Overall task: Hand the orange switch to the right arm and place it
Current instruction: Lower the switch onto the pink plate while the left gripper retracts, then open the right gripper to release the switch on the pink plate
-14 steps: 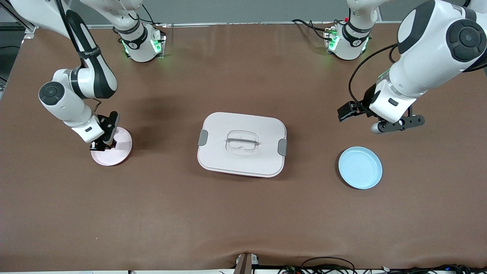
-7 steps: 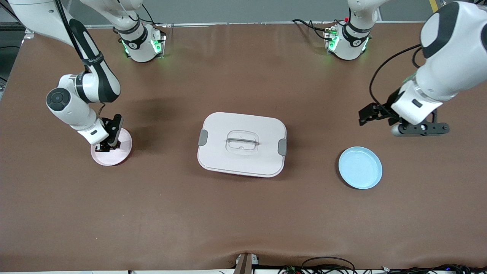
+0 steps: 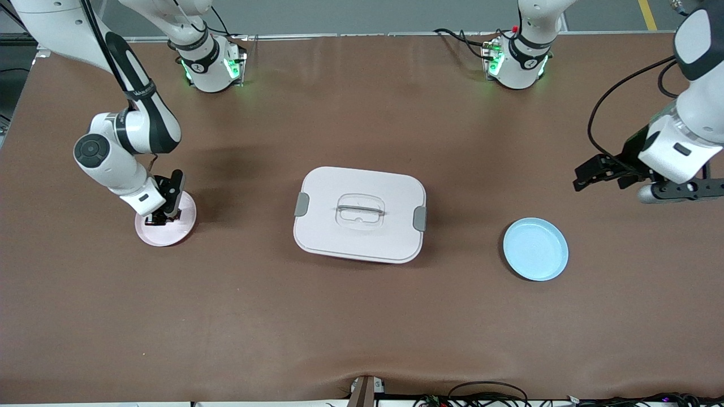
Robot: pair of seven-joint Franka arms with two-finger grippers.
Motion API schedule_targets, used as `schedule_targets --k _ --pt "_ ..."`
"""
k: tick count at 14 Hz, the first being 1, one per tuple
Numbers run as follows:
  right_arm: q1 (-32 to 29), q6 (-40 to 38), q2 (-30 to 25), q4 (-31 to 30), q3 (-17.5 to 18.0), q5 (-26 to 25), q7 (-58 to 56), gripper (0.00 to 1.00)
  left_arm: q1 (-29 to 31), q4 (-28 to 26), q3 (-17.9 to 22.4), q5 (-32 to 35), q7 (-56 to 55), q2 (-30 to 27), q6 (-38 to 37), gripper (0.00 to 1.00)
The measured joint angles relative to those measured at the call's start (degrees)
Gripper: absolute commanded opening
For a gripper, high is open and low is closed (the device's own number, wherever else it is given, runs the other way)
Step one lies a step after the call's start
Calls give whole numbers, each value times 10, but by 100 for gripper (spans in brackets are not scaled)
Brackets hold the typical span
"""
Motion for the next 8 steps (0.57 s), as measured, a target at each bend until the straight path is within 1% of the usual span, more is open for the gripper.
schedule_targets --k 8 --pt "-10 37 30 0 -5 -6 0 0 0 4 5 0 0 -4 -9 100"
